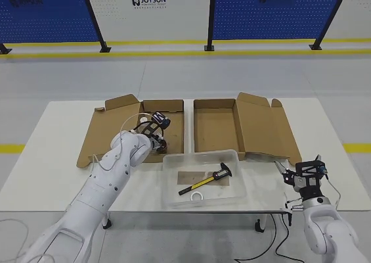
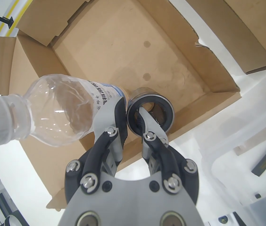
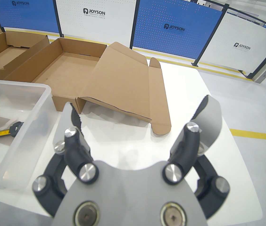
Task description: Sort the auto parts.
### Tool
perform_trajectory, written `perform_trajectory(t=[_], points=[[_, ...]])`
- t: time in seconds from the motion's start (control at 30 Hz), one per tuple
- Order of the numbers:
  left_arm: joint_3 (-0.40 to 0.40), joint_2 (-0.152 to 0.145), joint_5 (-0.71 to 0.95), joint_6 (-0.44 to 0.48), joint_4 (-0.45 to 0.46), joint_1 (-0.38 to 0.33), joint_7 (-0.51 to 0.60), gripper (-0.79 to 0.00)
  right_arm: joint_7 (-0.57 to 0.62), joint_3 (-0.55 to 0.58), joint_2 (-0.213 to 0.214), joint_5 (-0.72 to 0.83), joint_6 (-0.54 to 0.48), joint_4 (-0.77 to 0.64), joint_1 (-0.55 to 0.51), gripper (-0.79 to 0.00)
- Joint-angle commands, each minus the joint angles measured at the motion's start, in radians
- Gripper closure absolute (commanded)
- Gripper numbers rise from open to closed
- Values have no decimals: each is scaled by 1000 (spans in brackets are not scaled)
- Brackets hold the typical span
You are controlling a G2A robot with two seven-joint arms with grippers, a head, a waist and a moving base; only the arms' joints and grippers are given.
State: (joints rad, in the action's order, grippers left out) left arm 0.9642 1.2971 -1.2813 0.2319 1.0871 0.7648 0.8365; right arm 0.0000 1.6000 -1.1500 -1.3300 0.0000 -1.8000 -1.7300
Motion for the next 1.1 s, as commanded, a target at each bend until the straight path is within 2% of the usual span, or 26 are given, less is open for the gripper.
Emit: perform_trajectory(t=[0.0,0.27,0.33,0.4,0.53,0.67,0.87,0.97,1.07], points=[[0,1,0,3,-5,-1,5,-83,0,0,0,0,0,0,0,-785],[-3,6,-4,1,-5,-7,1,-148,0,0,0,0,0,0,0,-785],[-1,6,-4,-1,13,0,2,-194,0,0,0,0,0,0,0,-785],[3,5,4,11,39,12,6,-145,0,0,0,0,0,0,0,-785],[23,-2,23,26,126,49,26,-194,0,0,0,0,0,0,0,-785],[44,-13,26,51,251,97,62,-219,0,0,0,0,0,0,0,-785],[89,-27,92,98,415,162,106,-357,0,0,0,0,0,0,0,-785],[87,-30,132,145,475,178,153,-391,0,0,0,0,0,0,0,-785],[75,-30,261,245,503,181,187,-489,0,0,0,0,0,0,0,-785]])
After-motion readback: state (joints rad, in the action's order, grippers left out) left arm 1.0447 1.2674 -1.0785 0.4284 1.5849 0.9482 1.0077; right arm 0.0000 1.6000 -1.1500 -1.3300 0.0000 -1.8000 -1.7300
